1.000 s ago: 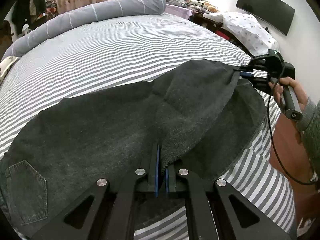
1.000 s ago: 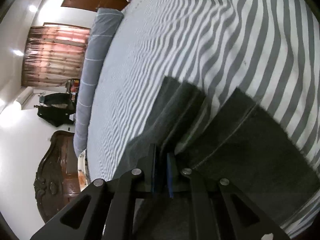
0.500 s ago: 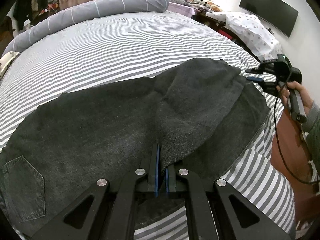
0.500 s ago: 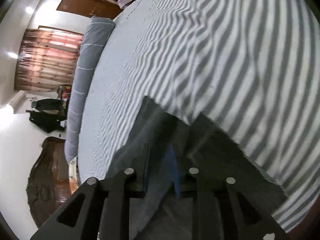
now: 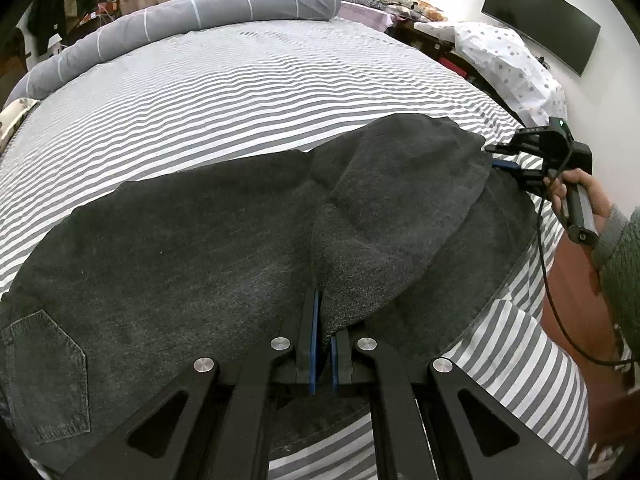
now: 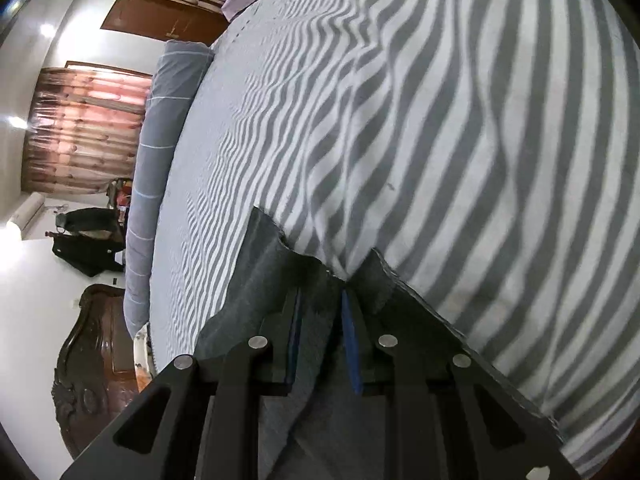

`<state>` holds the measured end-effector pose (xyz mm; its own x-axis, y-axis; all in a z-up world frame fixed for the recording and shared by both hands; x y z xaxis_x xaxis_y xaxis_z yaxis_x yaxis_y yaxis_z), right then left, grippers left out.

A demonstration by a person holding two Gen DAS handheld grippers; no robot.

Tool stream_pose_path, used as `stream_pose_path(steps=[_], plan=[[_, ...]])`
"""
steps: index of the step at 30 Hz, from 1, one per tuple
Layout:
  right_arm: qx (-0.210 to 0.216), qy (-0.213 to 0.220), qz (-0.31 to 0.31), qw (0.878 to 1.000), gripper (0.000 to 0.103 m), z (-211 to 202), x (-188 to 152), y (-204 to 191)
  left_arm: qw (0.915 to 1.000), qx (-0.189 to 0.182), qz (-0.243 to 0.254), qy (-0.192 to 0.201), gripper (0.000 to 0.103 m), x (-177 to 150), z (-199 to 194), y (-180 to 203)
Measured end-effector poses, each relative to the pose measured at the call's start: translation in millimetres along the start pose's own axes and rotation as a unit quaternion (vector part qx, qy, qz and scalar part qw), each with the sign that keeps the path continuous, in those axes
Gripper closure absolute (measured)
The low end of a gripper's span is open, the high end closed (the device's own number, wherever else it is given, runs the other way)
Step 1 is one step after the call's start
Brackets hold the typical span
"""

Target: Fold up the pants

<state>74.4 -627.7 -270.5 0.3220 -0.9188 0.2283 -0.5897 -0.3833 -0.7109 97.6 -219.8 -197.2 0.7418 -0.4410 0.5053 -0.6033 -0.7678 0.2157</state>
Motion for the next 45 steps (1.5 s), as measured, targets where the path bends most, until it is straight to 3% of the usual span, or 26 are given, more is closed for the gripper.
stream_pose_path(steps=[5, 14, 21, 29, 35, 42, 45], plan=[[-0.007, -0.006, -0.017, 1.000, 0.097, 4, 5, -9, 1.0000, 0.004, 0.002, -0.006, 0.099, -2, 5, 2], [-0.039, 0.053, -0.068, 0.996, 0.098, -69, 8, -37, 0.9999, -0.001, 0.012, 0.004, 0.099, 2, -4, 6], [-0.083, 0.045, -0.078, 0.992, 0.098, -112, -19, -8, 0.9972, -0.006, 0.070, -0.024, 0.099, -19, -3, 19], [-0.128, 0.021, -0.053, 0.990, 0.099, -102, -48, 40, 0.9912, -0.009, 0.121, -0.051, 0.099, -44, -3, 27], [-0.161, 0.017, -0.071, 0.984, 0.099, -93, -50, 47, 0.9890, -0.031, 0.131, -0.062, 0.099, -49, -10, 32], [-0.195, 0.012, -0.085, 0.977, 0.099, -86, -50, 51, 0.9880, -0.009, 0.124, -0.091, 0.097, -66, 18, 24], [-0.196, 0.012, -0.080, 0.977, 0.099, -85, -50, 53, 0.9888, -0.004, 0.117, -0.092, 0.090, -70, 21, 24]])
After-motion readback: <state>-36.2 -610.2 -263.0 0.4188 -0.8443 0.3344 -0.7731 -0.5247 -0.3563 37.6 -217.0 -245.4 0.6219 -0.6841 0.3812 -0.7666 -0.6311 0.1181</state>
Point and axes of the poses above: each gripper's, at about its wrist camera, not at the fingertips, and z roughly the way its jaws point, y to its right, x to its top, the point moved 8 cm from there along z, roughly the way its jaws point, and after that the axes turned 7 degrees about -z, right-handed, at the moved point
